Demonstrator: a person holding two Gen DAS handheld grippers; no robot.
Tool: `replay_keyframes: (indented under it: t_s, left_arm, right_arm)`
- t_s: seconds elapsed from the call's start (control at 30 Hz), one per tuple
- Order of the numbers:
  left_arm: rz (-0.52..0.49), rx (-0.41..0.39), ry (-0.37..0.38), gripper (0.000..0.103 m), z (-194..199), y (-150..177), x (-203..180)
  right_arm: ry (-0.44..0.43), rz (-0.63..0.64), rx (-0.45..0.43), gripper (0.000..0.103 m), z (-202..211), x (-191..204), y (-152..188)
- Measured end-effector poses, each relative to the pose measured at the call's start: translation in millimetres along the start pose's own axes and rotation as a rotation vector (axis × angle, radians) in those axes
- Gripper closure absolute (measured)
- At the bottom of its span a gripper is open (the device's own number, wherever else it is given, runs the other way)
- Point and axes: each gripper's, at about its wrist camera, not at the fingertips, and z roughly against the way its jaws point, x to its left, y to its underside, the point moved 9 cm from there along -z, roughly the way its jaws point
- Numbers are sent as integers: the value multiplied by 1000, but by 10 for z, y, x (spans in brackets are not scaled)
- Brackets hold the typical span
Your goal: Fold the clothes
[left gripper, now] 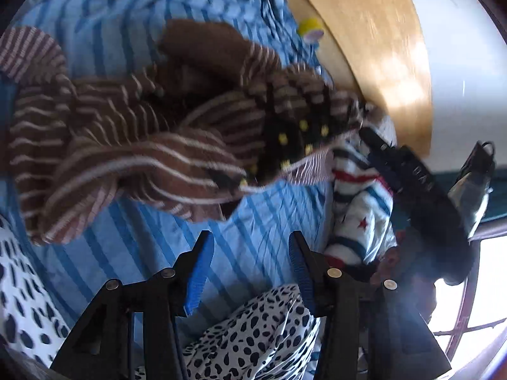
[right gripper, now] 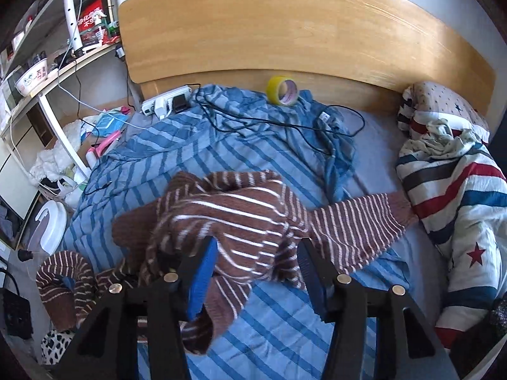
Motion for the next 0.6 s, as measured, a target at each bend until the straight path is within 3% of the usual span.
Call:
replay_keyframes:
  t_s: [0.1, 0.2, 0.3, 0.5, 0.6]
  left_arm:
    - [29, 51, -87, 53, -472, 130, 33]
    - [63, 30, -154, 53, -620, -20, 145]
    - [96, 7, -221, 53, -746, -182, 257]
    - [162, -41, -353, 53, -984, -501, 480]
    - [112, -29, -389, 52, -1041, -477, 430]
  right_arm:
    - [36, -8, 50, 47, -82, -279, 260]
    - [68, 28, 144, 47, -338, -406, 567]
    - [40, 42, 215, 47, -598, -374, 748]
    - [-55, 70, 280, 46, -1099, 21, 668]
    - [-8, 125, 238, 49, -1263, 111, 408]
